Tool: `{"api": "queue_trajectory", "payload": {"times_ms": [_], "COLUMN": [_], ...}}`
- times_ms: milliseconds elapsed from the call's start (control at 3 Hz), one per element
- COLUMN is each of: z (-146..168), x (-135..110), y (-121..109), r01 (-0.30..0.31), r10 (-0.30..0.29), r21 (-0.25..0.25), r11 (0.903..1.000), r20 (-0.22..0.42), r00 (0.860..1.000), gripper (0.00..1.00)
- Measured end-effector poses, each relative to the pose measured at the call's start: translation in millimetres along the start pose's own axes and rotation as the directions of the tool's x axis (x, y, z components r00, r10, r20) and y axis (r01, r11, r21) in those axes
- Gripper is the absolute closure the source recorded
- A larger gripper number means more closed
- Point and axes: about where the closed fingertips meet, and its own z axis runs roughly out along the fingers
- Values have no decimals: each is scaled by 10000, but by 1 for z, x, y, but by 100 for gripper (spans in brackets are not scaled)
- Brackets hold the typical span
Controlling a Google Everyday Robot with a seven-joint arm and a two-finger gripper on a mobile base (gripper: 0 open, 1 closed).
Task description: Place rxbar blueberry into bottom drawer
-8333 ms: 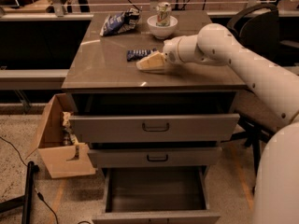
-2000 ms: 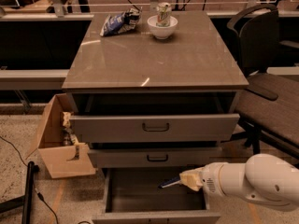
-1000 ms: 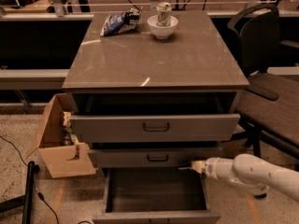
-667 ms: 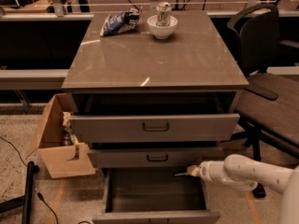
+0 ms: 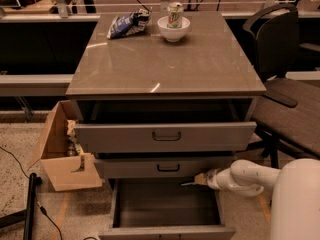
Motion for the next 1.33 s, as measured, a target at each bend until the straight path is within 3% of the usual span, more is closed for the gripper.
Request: {"api": "queue_trajectory", "payload": {"times_ms": [333,667,1000,1333], "z": [17,51,85,110], "x": [26,78,108,123], "y": [-5,-11,-14,-13], "r01": [-485,-1363,-1996,-2505], "r10": [486,1369,1974,2434], "r21": [23,140,15,-272], "r11": [9988,9906,9799,9677], "r20": [-571,-1360,-1555,-1565], "r00": [9972,9812,9679,9572], "gripper": [100,100,100,82]}}
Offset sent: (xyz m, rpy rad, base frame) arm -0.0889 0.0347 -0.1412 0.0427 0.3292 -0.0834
